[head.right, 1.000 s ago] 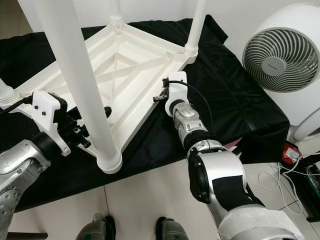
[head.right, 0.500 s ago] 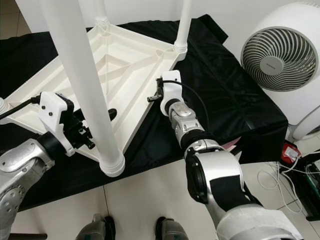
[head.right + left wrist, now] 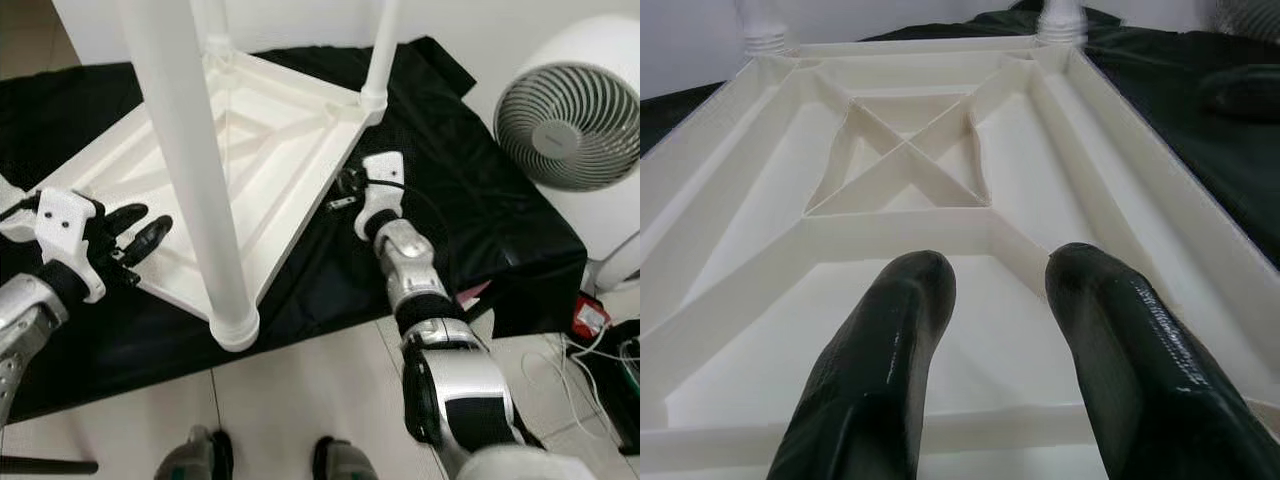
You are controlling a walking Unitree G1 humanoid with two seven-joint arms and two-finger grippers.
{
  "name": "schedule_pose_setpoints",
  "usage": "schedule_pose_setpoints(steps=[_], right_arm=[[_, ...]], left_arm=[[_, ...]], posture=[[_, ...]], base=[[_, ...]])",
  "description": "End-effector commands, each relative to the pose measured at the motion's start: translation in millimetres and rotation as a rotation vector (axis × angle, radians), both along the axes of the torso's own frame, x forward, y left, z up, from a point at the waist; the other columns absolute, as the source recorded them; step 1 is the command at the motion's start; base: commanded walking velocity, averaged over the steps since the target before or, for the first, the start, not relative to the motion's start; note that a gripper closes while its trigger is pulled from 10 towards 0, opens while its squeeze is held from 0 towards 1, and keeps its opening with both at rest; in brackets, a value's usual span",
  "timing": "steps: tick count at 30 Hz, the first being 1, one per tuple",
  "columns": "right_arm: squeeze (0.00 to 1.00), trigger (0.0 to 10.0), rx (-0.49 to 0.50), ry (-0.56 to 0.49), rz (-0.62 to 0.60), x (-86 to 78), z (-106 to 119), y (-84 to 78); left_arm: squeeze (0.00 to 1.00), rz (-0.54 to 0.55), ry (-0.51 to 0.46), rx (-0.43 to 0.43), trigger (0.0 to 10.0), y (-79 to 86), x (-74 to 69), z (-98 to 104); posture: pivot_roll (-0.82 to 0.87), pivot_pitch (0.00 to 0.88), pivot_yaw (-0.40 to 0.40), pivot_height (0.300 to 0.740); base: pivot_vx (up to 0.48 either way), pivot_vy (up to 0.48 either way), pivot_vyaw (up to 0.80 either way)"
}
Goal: Building children table
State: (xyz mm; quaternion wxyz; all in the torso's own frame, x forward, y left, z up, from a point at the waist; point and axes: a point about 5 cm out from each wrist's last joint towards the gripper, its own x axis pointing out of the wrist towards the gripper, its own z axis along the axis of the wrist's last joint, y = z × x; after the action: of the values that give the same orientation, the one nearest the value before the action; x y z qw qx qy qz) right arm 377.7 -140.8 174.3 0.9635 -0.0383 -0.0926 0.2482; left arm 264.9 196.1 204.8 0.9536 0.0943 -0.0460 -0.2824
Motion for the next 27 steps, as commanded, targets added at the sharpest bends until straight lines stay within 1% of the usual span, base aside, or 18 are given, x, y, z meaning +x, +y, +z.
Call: schedule_pose_setpoints(steps=[1, 3, 5, 6, 8, 10, 11, 12, 14, 16, 17, 18, 19, 22, 24, 26, 27], right_arm=[[0.0, 10.0, -0.021, -0.01, 0.056, -6.1, 1, -1.6], [0.0, 10.0, -0.021, -0.01, 0.056, -6.1, 1, -1.6], [0.0, 10.0, -0.045, -0.015, 0.114, -15.4, 1, -2.2], [0.0, 10.0, -0.045, -0.015, 0.114, -15.4, 1, -2.2], [0.0, 10.0, -0.076, -0.018, 0.162, -24.5, 0, -2.6], [0.0, 10.0, -0.076, -0.018, 0.162, -24.5, 0, -2.6], [0.0, 10.0, -0.085, -0.019, 0.174, -27.9, 0, -3.7], [0.0, 10.0, -0.085, -0.019, 0.174, -27.9, 0, -3.7], [0.0, 10.0, -0.096, -0.016, 0.179, -31.8, 0, -6.8], [0.0, 10.0, -0.099, -0.014, 0.18, -33.3, 0, -7.8], [0.0, 10.0, -0.105, -0.014, 0.179, -34.3, 0, -8.7], [0.0, 10.0, -0.105, -0.014, 0.179, -34.3, 0, -8.7], [0.0, 10.0, -0.109, -0.011, 0.181, -35.9, 1, -9.2], [0.0, 10.0, -0.114, -0.002, 0.186, -40.5, 3, -9.8], [0.0, 10.0, -0.115, -0.001, 0.192, -42.7, 4, -9.3], [0.0, 10.0, -0.115, 0.0, 0.194, -43.5, 4, -9.1], [0.0, 10.0, -0.115, 0.0, 0.197, -44.3, 5, -8.8]], left_arm=[[0.0, -0.098, 0.03, 0.042, 10.0, -3.0, -7.8, -5], [0.0, -0.098, 0.03, 0.042, 10.0, -3.0, -7.8, -5], [0.0, -0.19, 0.071, 0.145, 10.0, -6.2, -18.4, -14], [0.0, -0.19, 0.071, 0.145, 10.0, -6.2, -18.4, -14], [0.0, -0.284, 0.124, 0.227, 10.0, -8.8, -30.7, -23], [0.0, -0.284, 0.124, 0.227, 10.0, -8.8, -30.7, -23], [0.0, -0.322, 0.162, 0.247, 10.0, -6.7, -35.4, -26], [0.0, -0.322, 0.162, 0.247, 10.0, -6.7, -35.4, -26], [0.0, -0.343, 0.209, 0.287, 10.0, 1.7, -38.1, -31], [0.0, -0.343, 0.214, 0.299, 10.0, 4.3, -38.0, -32], [0.05, -0.343, 0.221, 0.309, 10.0, 6.1, -37.7, -33], [0.05, -0.343, 0.221, 0.309, 10.0, 6.1, -37.7, -33], [1.0, -0.351, 0.232, 0.308, 10.0, 7.1, -38.0, -33], [1.0, -0.359, 0.241, 0.342, 10.0, 9.9, -37.8, -36], [1.0, -0.328, 0.208, 0.395, 10.0, 11.5, -33.5, -37], [1.0, -0.331, 0.209, 0.401, 10.0, 12.0, -32.8, -37], [1.0, -0.339, 0.204, 0.418, 10.0, 12.5, -32.5, -37]], posture=[[0.03, 0.16, -0.013, 0.74], [0.03, 0.16, -0.013, 0.74], [0.03, 0.168, -0.002, 0.74], [0.03, 0.168, -0.002, 0.74], [0.03, 0.173, 0.001, 0.74], [0.03, 0.173, 0.001, 0.74], [0.03, 0.173, 0.001, 0.74], [0.03, 0.173, 0.001, 0.74], [0.03, 0.177, 0.003, 0.74], [0.03, 0.177, 0.003, 0.74], [0.04, 0.179, 0.007, 0.74], [0.04, 0.179, 0.007, 0.74], [0.04, 0.179, 0.007, 0.74], [0.04, 0.178, 0.012, 0.74], [0.04, 0.178, 0.012, 0.74], [0.04, 0.178, 0.013, 0.74], [0.04, 0.178, 0.013, 0.74]], base=[[0.0, 0.0, 0.0], [0.0, 0.0, 0.0], [0.0, 0.0, 0.0], [0.0, 0.0, 0.0], [0.0, 0.0, 0.0], [0.0, 0.0, 0.0], [0.0, 0.0, 0.0], [0.0, 0.0, 0.0], [0.0, 0.0, 0.0], [0.0, 0.0, 0.0], [0.0, 0.0, 0.0], [0.0, 0.0, 0.0], [0.0, 0.0, 0.0], [0.0, 0.0, 0.0], [0.0, 0.0, 0.0], [0.0, 0.0, 0.0], [0.0, 0.0, 0.0]])
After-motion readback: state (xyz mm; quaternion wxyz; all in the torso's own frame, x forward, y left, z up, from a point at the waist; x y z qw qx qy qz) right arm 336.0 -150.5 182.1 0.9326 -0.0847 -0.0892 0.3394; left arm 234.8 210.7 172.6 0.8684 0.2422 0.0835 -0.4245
